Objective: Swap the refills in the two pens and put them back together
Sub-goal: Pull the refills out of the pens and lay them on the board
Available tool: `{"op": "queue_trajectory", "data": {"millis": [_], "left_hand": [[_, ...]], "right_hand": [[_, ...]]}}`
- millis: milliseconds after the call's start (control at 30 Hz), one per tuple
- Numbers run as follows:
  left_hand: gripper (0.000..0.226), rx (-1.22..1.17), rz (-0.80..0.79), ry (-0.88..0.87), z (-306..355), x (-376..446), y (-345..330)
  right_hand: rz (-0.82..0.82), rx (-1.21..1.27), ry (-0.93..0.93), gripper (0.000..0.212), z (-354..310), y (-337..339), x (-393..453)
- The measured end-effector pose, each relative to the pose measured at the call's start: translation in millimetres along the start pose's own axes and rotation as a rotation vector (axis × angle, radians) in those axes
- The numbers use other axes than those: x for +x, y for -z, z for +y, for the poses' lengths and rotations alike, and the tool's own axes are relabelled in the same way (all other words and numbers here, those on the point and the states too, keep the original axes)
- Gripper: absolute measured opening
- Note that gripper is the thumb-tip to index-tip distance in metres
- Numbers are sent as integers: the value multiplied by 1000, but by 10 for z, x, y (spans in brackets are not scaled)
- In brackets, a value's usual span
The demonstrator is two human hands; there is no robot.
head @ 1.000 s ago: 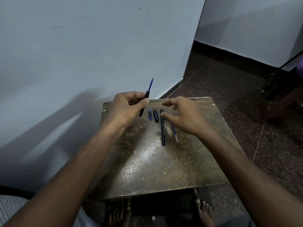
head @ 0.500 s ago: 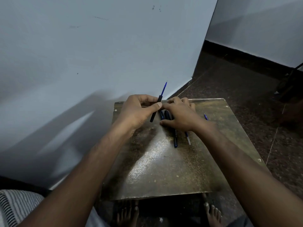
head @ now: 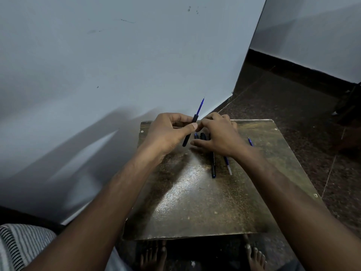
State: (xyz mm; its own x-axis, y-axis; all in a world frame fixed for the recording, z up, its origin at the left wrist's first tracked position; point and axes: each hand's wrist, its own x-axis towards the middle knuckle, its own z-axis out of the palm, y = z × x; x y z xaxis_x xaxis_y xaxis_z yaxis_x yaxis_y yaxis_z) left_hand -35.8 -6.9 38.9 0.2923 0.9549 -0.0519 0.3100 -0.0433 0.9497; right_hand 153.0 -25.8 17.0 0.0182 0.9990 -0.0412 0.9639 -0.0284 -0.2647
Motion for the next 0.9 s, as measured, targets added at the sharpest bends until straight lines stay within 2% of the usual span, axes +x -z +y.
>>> {"op": "queue_trajectory", "data": {"millis": [100,233,300,400,533,600,667,767,833,900], "left_hand": [[16,-7,13,-4,-6,6,0],[14,-24,32,-11,-17,20,18],[10,-20,44,-5,-28,35,33],[6,-22,55,6,-42,52,48],[9,-24,56,-6,-57,56,42],[6,-24,56,-6,-62,58,43],[1,-31,41,4,-57,48,51],[5,-20,18,9,-47,28,38],[7,-5,-3,8,-31,11,3],[7,26,-25,-7,-21,-5,-39]], "right_hand": [[45,11,-1,35,-43,-46,20],[132,77,-5,37,-118,-76,49],[188,29,-28,37,-146,-90,54],[176,-117,-43,35,-202,-137,47],[153,-135,-25,29,-265,-191,64],[161,14,-23,27,-246,-149,81],[212,316,-94,26,-188,-79,96],[266,809,-238,22,-62,64,82],[289,1136,-242,18,39,145,34],[327,1316,-221,18,127,198,-39]]}}
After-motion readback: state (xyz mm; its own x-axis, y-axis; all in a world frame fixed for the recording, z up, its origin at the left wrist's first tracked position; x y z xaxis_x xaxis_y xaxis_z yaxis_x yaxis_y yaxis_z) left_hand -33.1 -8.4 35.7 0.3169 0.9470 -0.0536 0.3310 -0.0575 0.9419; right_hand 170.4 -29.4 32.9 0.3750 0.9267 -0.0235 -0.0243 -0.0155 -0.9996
